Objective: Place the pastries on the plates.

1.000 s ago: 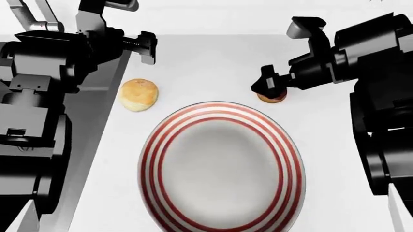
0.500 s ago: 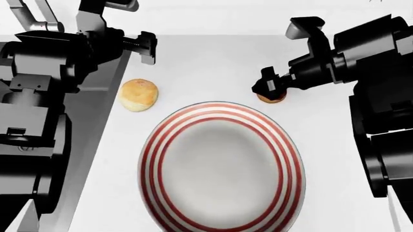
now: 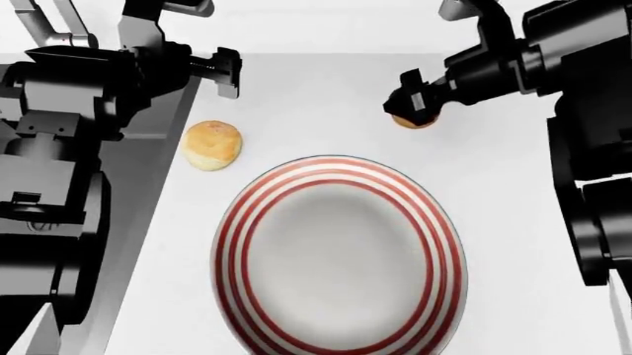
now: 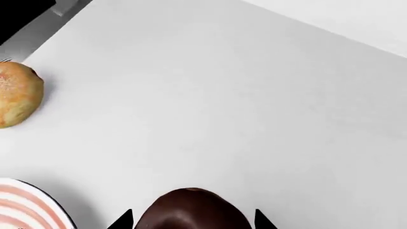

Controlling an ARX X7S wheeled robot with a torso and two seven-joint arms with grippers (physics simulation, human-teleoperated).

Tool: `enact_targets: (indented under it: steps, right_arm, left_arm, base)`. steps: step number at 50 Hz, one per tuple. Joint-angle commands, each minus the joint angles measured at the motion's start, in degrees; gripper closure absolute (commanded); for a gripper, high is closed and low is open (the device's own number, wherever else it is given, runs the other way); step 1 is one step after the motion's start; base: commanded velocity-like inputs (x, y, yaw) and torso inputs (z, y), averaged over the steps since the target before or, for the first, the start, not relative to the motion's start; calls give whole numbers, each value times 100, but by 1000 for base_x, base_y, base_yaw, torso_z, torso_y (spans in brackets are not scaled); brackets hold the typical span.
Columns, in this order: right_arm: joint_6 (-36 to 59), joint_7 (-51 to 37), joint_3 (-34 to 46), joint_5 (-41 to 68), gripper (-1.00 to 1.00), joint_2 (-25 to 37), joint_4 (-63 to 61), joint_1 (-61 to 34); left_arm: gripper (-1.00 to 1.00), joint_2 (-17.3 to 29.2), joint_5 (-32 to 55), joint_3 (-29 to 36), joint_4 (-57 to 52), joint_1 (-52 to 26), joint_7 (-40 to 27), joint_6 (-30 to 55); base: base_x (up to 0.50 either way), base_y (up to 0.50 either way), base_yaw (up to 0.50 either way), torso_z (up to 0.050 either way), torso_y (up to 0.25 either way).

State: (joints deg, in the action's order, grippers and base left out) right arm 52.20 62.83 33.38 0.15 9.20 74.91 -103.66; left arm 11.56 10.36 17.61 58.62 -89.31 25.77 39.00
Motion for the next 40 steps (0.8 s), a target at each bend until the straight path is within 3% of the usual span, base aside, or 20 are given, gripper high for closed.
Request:
enact_targets:
  steps: [1, 5, 11, 15, 25, 40]
  right_arm:
    - [-229, 730, 289, -77, 100, -177, 7, -371]
    - [-324, 1401, 493, -60, 100, -315, 5, -508]
    - [-479, 1739, 598, -25, 100, -400, -121, -305]
    - [909, 2025, 680, 91, 100, 237, -2805, 626]
    - [1924, 2422, 984, 444, 100, 867, -5244, 1228]
    - [2198, 2167, 941, 775, 100, 888, -5771, 1575]
  left_arm:
    - [-100, -5, 10, 16, 18, -23, 8, 6]
    - [-100, -25, -16, 53, 158, -76, 22, -24]
    - [-100, -113, -61, 87, 576, -200, -11, -195]
    - [-100, -122, -76, 110, 640, -198, -5, -217]
    - [-100, -120, -73, 132, 613, -186, 9, -202]
    - [-100, -71, -17, 101, 371, -90, -21, -72]
  base:
    - [0, 0, 0, 0, 0]
    - [0, 0, 0, 0, 0]
    - [0, 0, 0, 0, 0]
    - [0, 0, 0, 0, 0]
    - [0, 0, 0, 0, 0]
    - [0, 0, 0, 0, 0]
